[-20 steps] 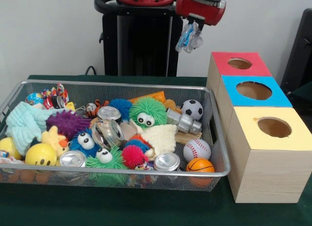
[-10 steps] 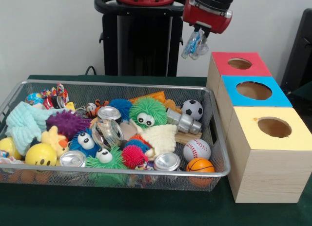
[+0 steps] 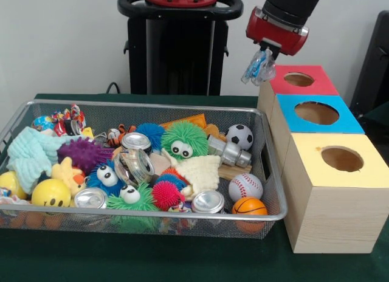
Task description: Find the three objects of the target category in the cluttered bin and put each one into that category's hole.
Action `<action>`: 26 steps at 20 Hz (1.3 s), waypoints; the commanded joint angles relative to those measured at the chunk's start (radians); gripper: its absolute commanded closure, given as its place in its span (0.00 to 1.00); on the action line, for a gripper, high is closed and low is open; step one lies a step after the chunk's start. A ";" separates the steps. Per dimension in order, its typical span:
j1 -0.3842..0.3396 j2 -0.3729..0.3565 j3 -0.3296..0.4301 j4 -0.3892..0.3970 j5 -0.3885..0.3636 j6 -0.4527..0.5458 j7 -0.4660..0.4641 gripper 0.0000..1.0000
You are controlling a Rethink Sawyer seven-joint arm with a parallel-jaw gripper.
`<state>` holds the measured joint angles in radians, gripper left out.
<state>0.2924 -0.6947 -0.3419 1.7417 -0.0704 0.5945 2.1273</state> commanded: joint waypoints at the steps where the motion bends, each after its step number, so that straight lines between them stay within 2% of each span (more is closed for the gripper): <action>1: 0.013 0.075 -0.043 -0.102 0.070 0.103 0.294 1.00; 11: 0.059 0.111 -0.074 -0.119 0.128 0.107 0.338 1.00; 18: 0.070 0.132 -0.051 -0.096 0.272 0.161 0.436 1.00; 22: 0.065 0.118 -0.042 -0.050 0.351 0.139 0.478 1.00; 26: 0.062 0.106 -0.036 -0.021 0.397 0.131 0.491 1.00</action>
<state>0.3696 -0.6025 -0.4312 1.6711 0.2220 0.6472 2.3082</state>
